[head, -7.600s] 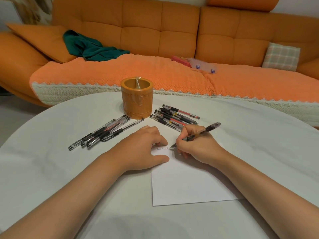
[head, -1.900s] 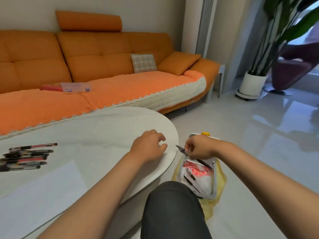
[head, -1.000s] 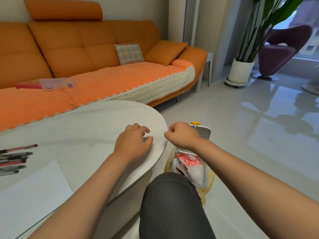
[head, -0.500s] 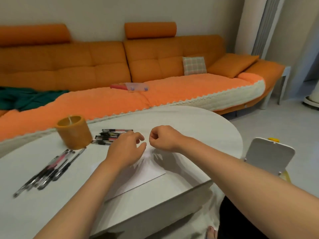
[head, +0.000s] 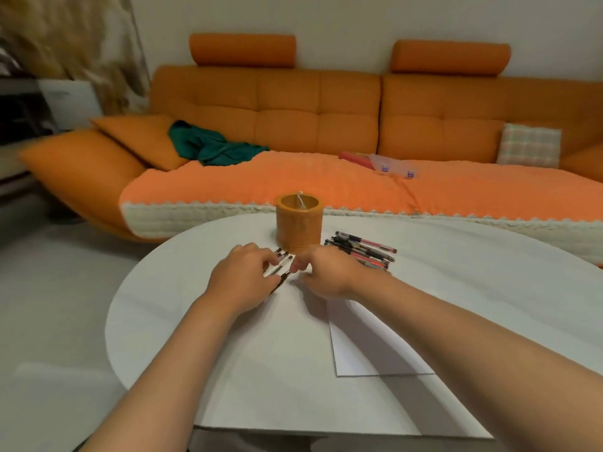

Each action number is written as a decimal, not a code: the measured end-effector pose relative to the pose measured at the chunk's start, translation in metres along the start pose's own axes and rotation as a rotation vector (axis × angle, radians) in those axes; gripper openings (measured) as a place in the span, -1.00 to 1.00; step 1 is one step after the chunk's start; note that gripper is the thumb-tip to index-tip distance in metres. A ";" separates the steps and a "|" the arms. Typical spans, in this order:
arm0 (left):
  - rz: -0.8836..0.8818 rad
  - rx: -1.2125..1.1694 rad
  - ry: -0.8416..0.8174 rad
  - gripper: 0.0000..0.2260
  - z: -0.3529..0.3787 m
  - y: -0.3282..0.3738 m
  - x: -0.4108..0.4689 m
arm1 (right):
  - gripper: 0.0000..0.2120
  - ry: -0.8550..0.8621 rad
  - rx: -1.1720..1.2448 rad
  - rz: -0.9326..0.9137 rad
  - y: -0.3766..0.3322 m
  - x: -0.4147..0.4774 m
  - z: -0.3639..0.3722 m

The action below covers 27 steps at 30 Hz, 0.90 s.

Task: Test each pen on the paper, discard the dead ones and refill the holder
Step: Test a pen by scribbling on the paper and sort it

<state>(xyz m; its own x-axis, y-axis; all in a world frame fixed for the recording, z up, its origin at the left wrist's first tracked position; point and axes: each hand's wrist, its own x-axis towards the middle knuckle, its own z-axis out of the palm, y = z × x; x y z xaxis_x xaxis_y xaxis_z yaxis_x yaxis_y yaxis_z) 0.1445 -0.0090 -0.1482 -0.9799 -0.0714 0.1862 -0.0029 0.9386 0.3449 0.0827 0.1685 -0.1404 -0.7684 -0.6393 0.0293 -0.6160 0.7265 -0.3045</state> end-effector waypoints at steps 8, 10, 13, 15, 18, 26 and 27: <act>0.014 0.046 -0.116 -0.73 0.010 -0.013 0.003 | -0.71 0.111 -0.289 -0.188 0.010 0.029 0.032; 0.028 0.056 -0.106 -0.75 0.012 -0.012 0.004 | -0.76 0.126 -0.345 -0.220 0.012 0.031 0.036; 0.058 0.084 -0.079 -0.78 0.012 -0.009 0.005 | -0.83 0.127 -0.313 -0.243 0.014 0.029 0.034; 0.080 0.096 -0.041 -0.79 0.010 -0.008 0.005 | -0.85 0.142 -0.275 -0.249 0.016 0.025 0.030; 0.090 0.042 0.021 -0.82 0.006 -0.002 0.006 | -0.87 0.169 -0.275 -0.236 0.021 0.015 0.019; 0.090 -0.381 0.040 -0.93 0.026 0.028 0.010 | -0.82 0.219 -0.137 -0.204 0.040 -0.021 -0.006; 0.111 -0.422 0.044 -0.94 0.029 0.033 0.010 | -0.81 0.221 -0.137 -0.209 0.044 -0.025 -0.006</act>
<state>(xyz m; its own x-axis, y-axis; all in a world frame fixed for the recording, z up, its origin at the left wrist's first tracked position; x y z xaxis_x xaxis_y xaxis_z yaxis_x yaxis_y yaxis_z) 0.1289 0.0306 -0.1616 -0.9602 -0.0011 0.2795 0.1925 0.7222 0.6643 0.0738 0.2176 -0.1485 -0.6329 -0.7186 0.2881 -0.7702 0.6224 -0.1397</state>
